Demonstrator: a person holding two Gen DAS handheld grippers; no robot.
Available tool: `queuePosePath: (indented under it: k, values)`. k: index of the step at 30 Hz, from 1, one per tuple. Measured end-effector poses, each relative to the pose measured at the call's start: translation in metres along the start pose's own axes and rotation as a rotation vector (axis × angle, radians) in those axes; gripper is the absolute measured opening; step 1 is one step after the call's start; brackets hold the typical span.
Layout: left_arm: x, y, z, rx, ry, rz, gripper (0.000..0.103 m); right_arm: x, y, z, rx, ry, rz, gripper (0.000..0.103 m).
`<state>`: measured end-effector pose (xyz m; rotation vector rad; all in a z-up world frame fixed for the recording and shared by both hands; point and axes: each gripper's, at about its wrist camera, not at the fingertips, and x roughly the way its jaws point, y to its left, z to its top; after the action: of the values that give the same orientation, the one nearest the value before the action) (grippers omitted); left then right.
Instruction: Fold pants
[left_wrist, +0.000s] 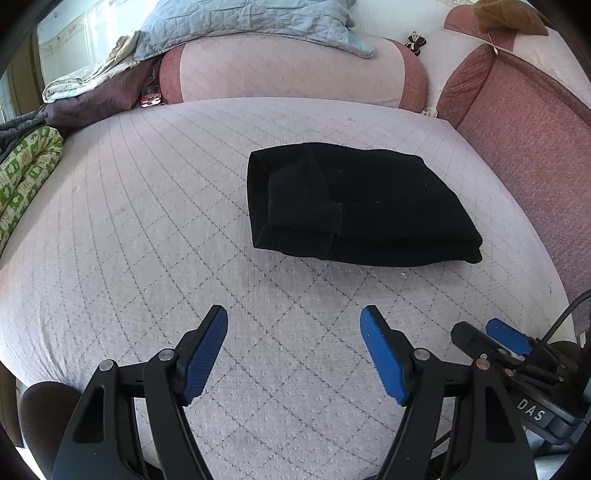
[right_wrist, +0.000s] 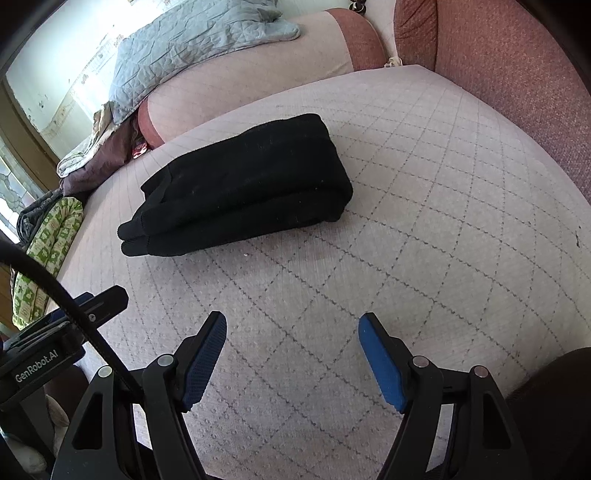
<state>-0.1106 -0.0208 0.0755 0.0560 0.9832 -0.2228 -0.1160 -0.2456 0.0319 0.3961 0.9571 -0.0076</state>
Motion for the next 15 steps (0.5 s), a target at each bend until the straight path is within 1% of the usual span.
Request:
queuePosePath:
  k: [6,12,15]
  values:
    - [0.004,0.013,0.009,-0.027,0.001,0.006,0.073,-0.007,0.0,0.013,-0.013,-0.025,0.001,0.079]
    - [0.01,0.043,0.025,-0.102,0.0,0.063,0.074,-0.022,-0.006,0.047,-0.044,-0.073,-0.012,0.08]
    - [0.016,0.058,0.033,-0.142,0.005,0.069,0.074,-0.027,-0.008,0.068,-0.062,-0.099,-0.02,0.081]
